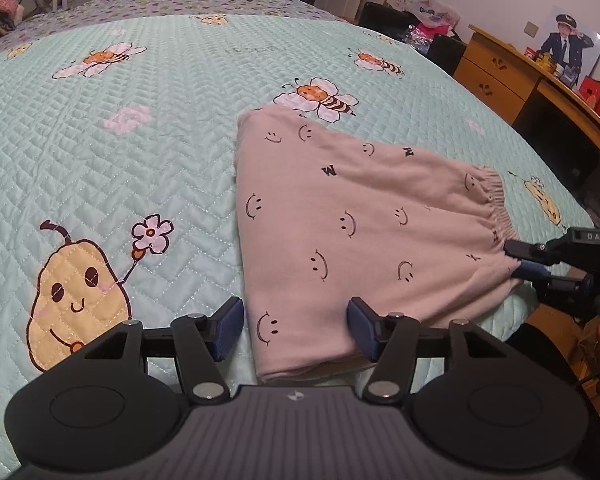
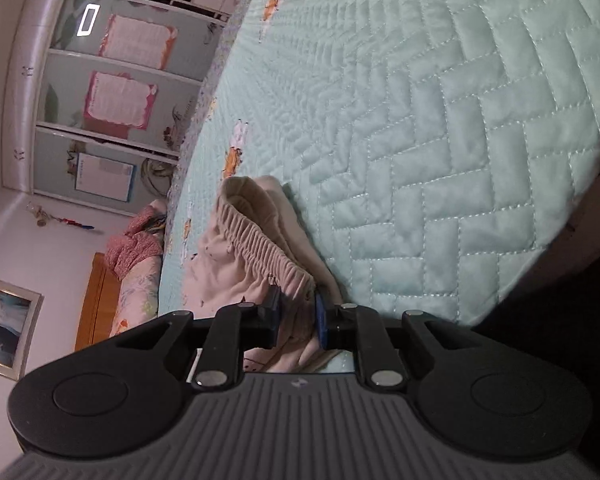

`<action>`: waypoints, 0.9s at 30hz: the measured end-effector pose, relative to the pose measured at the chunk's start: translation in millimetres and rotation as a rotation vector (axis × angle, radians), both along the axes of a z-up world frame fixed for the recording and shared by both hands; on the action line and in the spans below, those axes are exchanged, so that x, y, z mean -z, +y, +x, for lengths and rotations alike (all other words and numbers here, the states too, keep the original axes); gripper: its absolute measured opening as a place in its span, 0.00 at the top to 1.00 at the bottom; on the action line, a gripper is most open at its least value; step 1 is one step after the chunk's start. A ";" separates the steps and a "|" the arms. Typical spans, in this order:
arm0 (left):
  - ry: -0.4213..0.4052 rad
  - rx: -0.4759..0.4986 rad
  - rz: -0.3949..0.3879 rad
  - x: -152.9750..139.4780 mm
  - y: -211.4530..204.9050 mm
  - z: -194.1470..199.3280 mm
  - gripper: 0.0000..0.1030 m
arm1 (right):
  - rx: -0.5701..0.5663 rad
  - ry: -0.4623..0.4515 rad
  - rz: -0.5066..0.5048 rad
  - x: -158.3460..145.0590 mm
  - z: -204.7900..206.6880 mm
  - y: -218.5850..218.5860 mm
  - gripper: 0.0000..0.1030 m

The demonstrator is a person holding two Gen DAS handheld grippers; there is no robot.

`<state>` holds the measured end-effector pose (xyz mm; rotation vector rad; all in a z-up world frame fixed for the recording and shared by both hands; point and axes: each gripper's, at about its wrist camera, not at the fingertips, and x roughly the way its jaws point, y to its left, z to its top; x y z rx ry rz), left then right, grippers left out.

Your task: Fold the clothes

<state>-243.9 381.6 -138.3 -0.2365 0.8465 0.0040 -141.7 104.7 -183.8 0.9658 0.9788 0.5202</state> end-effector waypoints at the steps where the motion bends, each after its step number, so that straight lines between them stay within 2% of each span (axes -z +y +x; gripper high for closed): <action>1: 0.004 0.001 -0.001 -2.3 1.2 -0.5 0.42 | -0.011 -0.011 -0.007 -3.5 -0.2 -0.5 0.76; 3: -0.004 0.000 0.005 -10.3 2.2 -4.1 0.42 | -0.015 -0.036 -0.031 -13.9 -2.3 -4.7 0.71; 5: -0.045 0.009 0.029 -22.6 -1.4 -11.0 0.42 | 0.003 -0.074 -0.096 -29.3 -6.2 -10.2 0.66; 7: -0.087 0.042 0.054 -34.0 -9.5 -14.3 0.42 | 0.017 -0.150 -0.167 -50.5 -11.6 -12.2 0.66; 10: -0.112 0.120 0.072 -38.3 -29.9 -8.1 0.41 | -0.070 -0.297 -0.209 -82.2 -14.9 7.7 0.66; 12: -0.098 0.167 0.079 -30.1 -46.0 1.2 0.41 | -0.164 -0.332 -0.167 -86.9 -11.8 30.8 0.66; 14: -0.061 0.176 0.074 -11.4 -55.0 10.6 0.41 | -0.238 -0.302 -0.109 -75.6 -4.7 49.0 0.66; 16: -0.038 0.160 0.060 4.9 -56.2 15.2 0.41 | -0.222 -0.201 -0.128 -45.5 7.7 51.9 0.67; 17: -0.048 0.157 0.058 7.0 -56.3 14.2 0.41 | -0.202 -0.143 -0.137 -28.4 13.9 49.2 0.87; 18: -0.055 0.161 0.061 5.8 -56.6 13.3 0.41 | -0.176 -0.097 -0.118 -13.5 18.4 42.0 1.00; 20: -0.059 0.171 0.056 0.5 -55.6 12.2 0.41 | -0.154 -0.059 -0.046 -5.0 19.3 30.1 1.00; 21: -0.062 0.168 0.039 -3.2 -53.6 11.7 0.41 | -0.161 -0.069 -0.051 -12.0 18.3 30.0 0.99; 23: -0.088 0.149 -0.010 -12.4 -48.0 10.9 0.41 | -0.183 -0.107 -0.077 -31.3 16.9 32.9 0.88; 25: -0.133 0.127 -0.047 -23.0 -42.6 12.1 0.41 | -0.198 -0.156 -0.060 -51.1 21.7 39.2 0.77; 27: -0.159 0.093 -0.040 -31.7 -38.1 19.8 0.41 | -0.217 -0.206 -0.046 -69.5 29.9 48.6 0.72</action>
